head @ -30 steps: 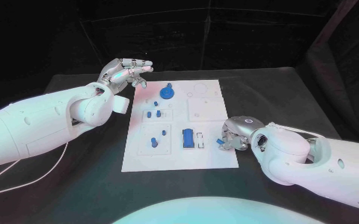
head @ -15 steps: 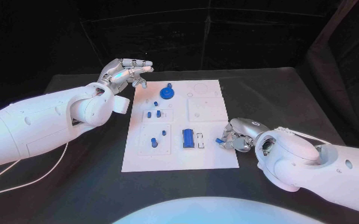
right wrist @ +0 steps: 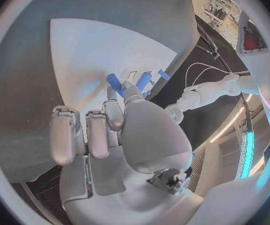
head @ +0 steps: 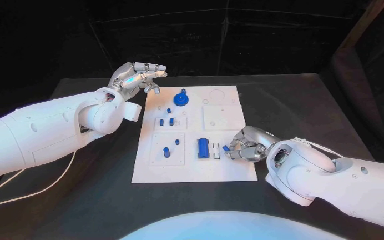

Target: Assemble the parts on the task board

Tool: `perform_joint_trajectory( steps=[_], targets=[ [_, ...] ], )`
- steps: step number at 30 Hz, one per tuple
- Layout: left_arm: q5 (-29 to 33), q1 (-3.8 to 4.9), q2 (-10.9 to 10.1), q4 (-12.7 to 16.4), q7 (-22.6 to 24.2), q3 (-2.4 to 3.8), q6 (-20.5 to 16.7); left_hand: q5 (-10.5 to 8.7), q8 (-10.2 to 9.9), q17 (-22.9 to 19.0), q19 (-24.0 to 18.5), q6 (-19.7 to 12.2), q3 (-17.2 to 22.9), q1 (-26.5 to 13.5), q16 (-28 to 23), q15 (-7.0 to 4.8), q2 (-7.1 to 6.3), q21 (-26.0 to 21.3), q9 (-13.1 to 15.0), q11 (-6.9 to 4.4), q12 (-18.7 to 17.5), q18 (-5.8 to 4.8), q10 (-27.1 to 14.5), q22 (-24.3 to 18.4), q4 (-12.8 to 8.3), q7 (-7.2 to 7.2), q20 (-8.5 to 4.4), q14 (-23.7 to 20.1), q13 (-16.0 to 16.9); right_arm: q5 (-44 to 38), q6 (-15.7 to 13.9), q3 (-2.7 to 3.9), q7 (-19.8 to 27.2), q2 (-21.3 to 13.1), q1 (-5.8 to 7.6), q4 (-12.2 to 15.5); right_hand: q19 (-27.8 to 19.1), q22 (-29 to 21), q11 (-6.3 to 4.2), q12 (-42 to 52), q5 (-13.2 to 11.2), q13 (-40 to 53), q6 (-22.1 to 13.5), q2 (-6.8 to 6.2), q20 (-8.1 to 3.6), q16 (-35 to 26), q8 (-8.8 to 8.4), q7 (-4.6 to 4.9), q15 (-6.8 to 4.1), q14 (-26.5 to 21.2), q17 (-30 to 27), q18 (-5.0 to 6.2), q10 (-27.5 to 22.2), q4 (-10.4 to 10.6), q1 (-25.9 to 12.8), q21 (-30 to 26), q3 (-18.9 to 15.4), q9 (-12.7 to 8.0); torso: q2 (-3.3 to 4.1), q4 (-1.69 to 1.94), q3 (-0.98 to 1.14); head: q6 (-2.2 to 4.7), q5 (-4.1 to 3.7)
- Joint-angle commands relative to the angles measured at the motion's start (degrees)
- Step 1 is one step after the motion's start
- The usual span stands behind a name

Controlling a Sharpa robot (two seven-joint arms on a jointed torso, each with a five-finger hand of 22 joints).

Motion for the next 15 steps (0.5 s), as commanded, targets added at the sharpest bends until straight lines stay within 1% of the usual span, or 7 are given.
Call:
perform_joint_trajectory(
  steps=[1, 3, 5, 8, 12, 15],
  targets=[
    [0.19, 0.09, 0.01, 0.17, 0.26, 0.05, 0.54, -0.10, 0.21, -0.05, -0.07, -0.30, 0.02, -0.14, -0.32, 0.07, -0.43, -0.33, -0.04, -0.01, 0.37, 0.75, -0.30, -0.05, 0.29, 0.15, 0.00, -0.31, 0.06, 3.68, -2.28, 0.02, 1.21, 0.70, 0.08, -0.38, 0.89, 8.91, -0.46, 1.89, 0.24, 1.63, 0.86, -0.28, -0.19, 0.16, -0.07, -0.19, -0.39, 3.71, 3.93, -0.32, 1.17, 0.92, -1.27, 0.35, 0.03, 0.09, -0.02, -0.03, 0.02, -0.03, 0.08],
    [0.19, 0.09, -0.01, 0.19, 0.25, 0.05, 0.55, -0.10, 0.21, -0.05, -0.07, -0.30, 0.02, -0.14, -0.32, 0.07, -0.43, -0.33, -0.04, -0.01, 0.37, 0.75, -0.30, -0.05, 0.29, 0.15, 0.00, -0.31, 0.06, 3.88, -2.47, 0.02, 0.98, 1.33, 0.08, -0.75, 0.97, 9.00, -0.53, 2.12, 0.24, 1.77, 1.23, -0.52, -0.23, 0.22, -0.01, -0.32, -0.44, 3.75, 4.04, -0.34, 1.38, 1.73, -2.38, 0.43, -0.08, 0.15, -0.01, -0.14, 0.02, -0.02, 0.18],
    [0.19, 0.09, 0.00, 0.21, 0.25, 0.05, 0.58, -0.10, 0.21, -0.05, -0.07, -0.30, 0.02, -0.14, -0.32, 0.07, -0.43, -0.33, -0.04, -0.01, 0.37, 0.75, -0.30, -0.05, 0.29, 0.15, 0.00, -0.31, 0.06, 4.09, -2.57, 0.02, 0.90, 1.95, 0.08, -1.11, 1.03, 9.06, -0.64, 2.15, 0.36, 1.77, 1.56, -0.72, -0.29, 0.26, 0.02, -0.46, -0.53, 3.77, 4.12, -0.36, 1.49, 2.43, -3.28, 0.47, -0.18, 0.21, 0.02, -0.11, 0.03, -0.04, 0.22],
    [0.19, 0.09, 0.03, 0.23, 0.24, 0.05, 0.61, -0.10, 0.21, -0.05, -0.07, -0.30, 0.02, -0.14, -0.32, 0.07, -0.43, -0.33, -0.04, -0.01, 0.37, 0.75, -0.30, -0.05, 0.29, 0.15, 0.00, -0.31, 0.06, 4.29, -2.65, 0.02, 0.88, 2.85, 0.08, -1.71, 1.02, 9.05, -0.77, 2.09, 0.45, 1.73, 1.93, -0.83, -0.36, 0.22, 0.14, -0.65, -0.61, 3.76, 4.05, -0.35, 1.51, 2.62, -3.42, 0.46, -0.07, 0.29, 0.03, -0.14, 0.04, -0.04, 0.33],
    [0.19, 0.09, 0.05, 0.25, 0.23, 0.05, 0.62, -0.10, 0.21, -0.05, -0.07, -0.30, 0.02, -0.14, -0.32, 0.07, -0.43, -0.33, -0.04, -0.01, 0.37, 0.75, -0.30, -0.05, 0.29, 0.15, 0.00, -0.31, 0.06, 4.40, -2.68, 0.03, 0.71, 3.72, 0.09, -2.57, 1.05, 9.08, -0.94, 1.91, 0.47, 1.60, 2.45, -0.90, -0.47, 0.19, 0.32, -0.86, -0.75, 3.76, 4.03, -0.35, 1.51, 2.93, -3.68, 0.48, 0.06, 0.41, 0.04, -0.02, 0.04, -0.03, 0.28],
    [0.19, 0.09, 0.04, 0.22, 0.20, 0.05, 0.63, -0.10, 0.21, -0.05, -0.07, -0.30, 0.02, -0.14, -0.32, 0.07, -0.43, -0.33, -0.04, -0.01, 0.37, 0.75, -0.30, -0.05, 0.29, 0.15, 0.00, -0.31, 0.06, 4.43, -2.70, 0.04, 0.64, 4.17, 0.09, -2.98, 1.08, 9.11, -1.13, 2.03, 0.45, 1.69, 2.99, -0.96, -0.60, 0.15, 0.55, -1.10, -0.91, 3.75, 3.97, -0.36, 1.64, 3.37, -4.10, 0.50, 0.14, 0.57, 0.01, -0.06, 0.05, -0.22, 0.46]
  ],
)
